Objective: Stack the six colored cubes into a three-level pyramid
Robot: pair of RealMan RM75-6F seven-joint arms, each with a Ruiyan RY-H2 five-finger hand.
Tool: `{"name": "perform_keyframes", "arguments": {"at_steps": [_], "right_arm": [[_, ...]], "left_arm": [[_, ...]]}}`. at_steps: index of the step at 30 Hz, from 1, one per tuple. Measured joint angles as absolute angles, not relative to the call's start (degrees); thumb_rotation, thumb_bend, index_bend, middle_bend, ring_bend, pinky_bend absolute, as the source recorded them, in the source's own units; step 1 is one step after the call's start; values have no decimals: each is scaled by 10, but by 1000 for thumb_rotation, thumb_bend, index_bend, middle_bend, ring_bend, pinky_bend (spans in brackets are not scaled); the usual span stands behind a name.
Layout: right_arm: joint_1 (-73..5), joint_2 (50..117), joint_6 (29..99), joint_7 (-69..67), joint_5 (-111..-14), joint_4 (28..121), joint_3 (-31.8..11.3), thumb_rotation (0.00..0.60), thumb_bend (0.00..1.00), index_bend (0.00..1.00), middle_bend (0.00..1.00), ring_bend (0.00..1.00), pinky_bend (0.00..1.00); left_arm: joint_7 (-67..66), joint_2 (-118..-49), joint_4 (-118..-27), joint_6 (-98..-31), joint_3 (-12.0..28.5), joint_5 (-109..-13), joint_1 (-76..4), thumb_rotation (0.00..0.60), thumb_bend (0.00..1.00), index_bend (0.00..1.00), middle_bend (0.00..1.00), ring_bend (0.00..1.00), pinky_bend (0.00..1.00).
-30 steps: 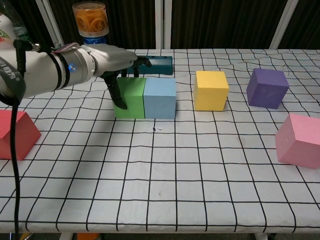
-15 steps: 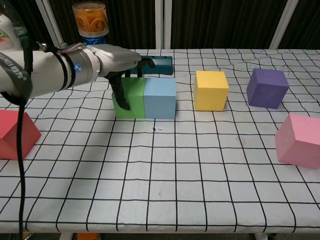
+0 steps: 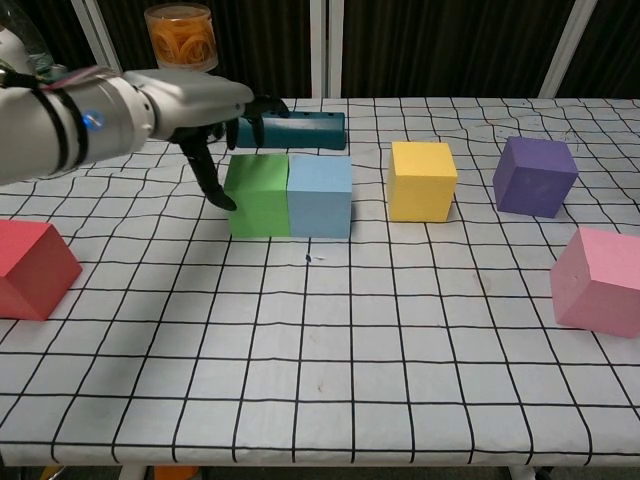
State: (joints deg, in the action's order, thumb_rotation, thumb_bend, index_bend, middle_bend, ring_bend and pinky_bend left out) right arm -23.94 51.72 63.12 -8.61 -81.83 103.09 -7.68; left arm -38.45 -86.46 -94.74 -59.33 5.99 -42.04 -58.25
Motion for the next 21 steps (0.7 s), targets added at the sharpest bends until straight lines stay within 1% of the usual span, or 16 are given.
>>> {"name": "perform_keyframes", "arguments": {"at_steps": [4,6,8,14,17,21], "right_arm": [[-260,531,601,-87,-811,1025,-81,600,188,0,103,0,0],[-275,541,583,-86,-806,1022,-85,600,188,0,103,0,0],[-289,553,569,-81,-800,1019,-89,600,188,0,102,0,0],[-302,565,561,-57,-776,1022,-97,600,188,0,99,0,0],[-301,565,565,-49,-768,1025,-97,600,187,0,98,0,0],[-295,563,572,-47,-762,1026,-95,600,188,0,96,0,0]], "left_arm": [[-350,-809,-990,-635,43,-475,-536,593,63,62,220,321,282],[-331,-794,-995,-650,36,-498,-517,595,63,63,220,321,280],[-322,-793,-988,-649,34,-504,-511,595,63,64,220,321,279],[-314,-820,-920,-604,36,-506,-517,600,63,64,202,269,255],[-311,-844,-875,-584,41,-511,-524,600,61,63,186,232,245],[-303,-880,-816,-556,52,-521,-538,600,60,63,175,214,240]]}}
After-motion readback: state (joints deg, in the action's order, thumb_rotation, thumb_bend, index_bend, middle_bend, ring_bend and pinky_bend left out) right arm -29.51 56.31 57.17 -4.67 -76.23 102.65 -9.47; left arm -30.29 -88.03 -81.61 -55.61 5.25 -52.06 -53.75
